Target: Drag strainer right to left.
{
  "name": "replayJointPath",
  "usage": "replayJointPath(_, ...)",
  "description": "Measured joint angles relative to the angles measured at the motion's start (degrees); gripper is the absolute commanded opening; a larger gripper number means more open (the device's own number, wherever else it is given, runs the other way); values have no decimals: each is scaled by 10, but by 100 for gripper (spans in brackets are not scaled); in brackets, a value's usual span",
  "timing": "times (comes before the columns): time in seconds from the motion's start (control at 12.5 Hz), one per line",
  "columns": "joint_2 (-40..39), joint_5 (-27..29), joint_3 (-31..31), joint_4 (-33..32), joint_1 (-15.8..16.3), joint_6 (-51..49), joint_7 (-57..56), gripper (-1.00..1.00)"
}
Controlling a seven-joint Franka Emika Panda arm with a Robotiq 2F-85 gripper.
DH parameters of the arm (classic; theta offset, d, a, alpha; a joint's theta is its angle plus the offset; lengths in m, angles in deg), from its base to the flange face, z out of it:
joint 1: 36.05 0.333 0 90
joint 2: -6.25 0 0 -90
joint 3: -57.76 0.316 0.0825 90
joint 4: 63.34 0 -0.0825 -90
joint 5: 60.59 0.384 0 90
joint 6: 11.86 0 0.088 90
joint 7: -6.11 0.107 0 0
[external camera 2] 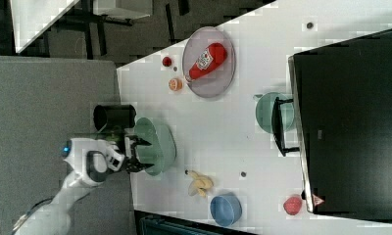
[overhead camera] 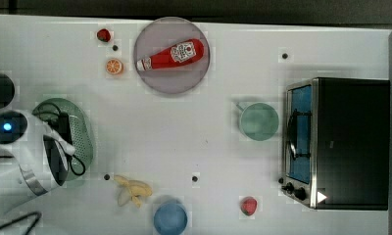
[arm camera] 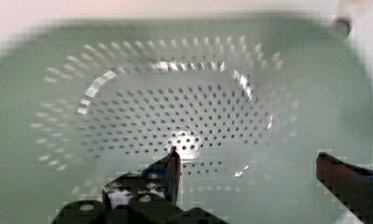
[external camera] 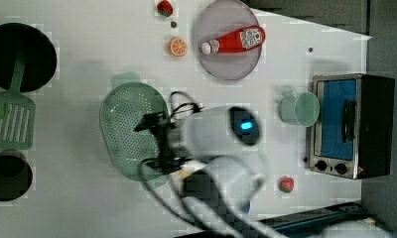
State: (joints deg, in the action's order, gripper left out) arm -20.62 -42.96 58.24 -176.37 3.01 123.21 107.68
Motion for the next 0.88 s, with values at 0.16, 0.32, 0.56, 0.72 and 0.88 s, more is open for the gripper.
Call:
replayJointPath(0.16, 82, -11, -67, 2, 11, -63, -80, 100)
replayJointPath(0.32, 169, -55, -133, 8, 8, -107, -184, 100)
replayJointPath(0.56, 305, -170, -238, 23, -6, -157, -332, 100)
replayJointPath(0.72, 375, -228, -307, 25, -21, -225, -411, 100)
replayJointPath(0.88, 407, -241, -359, 28, -48, -306, -458, 100)
